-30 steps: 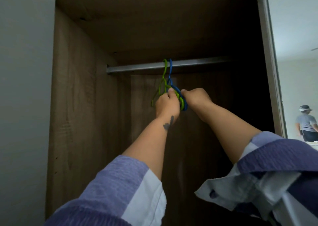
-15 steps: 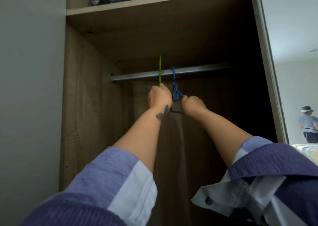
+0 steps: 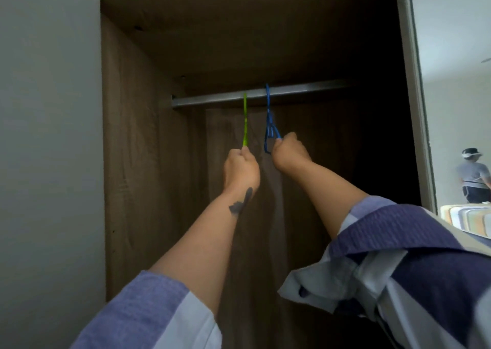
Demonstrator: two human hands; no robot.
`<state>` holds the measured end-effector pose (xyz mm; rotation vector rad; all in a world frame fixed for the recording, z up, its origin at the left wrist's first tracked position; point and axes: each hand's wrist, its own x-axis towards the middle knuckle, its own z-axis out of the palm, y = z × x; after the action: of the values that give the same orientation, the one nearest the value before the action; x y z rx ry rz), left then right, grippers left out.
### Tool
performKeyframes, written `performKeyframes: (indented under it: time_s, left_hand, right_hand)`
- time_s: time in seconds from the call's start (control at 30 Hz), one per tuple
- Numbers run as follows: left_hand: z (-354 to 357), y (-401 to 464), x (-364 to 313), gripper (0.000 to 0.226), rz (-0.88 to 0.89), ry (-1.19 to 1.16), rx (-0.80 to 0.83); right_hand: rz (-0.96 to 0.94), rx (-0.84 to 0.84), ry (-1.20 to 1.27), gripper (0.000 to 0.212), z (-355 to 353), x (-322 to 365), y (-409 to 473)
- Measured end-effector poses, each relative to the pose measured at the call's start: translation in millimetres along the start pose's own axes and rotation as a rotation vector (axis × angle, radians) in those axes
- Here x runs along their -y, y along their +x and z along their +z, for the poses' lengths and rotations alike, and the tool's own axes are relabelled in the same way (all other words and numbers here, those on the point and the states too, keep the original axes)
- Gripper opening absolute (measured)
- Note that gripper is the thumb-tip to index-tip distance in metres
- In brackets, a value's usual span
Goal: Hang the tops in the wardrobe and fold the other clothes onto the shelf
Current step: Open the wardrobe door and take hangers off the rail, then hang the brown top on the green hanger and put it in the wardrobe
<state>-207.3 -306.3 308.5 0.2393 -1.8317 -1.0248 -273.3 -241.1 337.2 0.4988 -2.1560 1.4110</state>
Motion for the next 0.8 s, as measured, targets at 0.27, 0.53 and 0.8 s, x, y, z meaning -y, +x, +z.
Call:
performKeyframes:
  time_s: [0.27,0.53,0.8]
  left_hand:
    - [5,-70,15,0.038,-0.058,0.125,-0.055]
    - [27,-201,38,0.026,-0.223,0.195,-0.137]
    - [9,-331,47,0.032,-0.381,0.333,-0.193]
  right_hand:
    - [0.020,0.174,0.091,0.053,1,-27,-44]
    - [0.167,0.588,0.372,0.037,19,-81,-119]
    - [0.320,0.986,0.403,0.030,0,-115,-217]
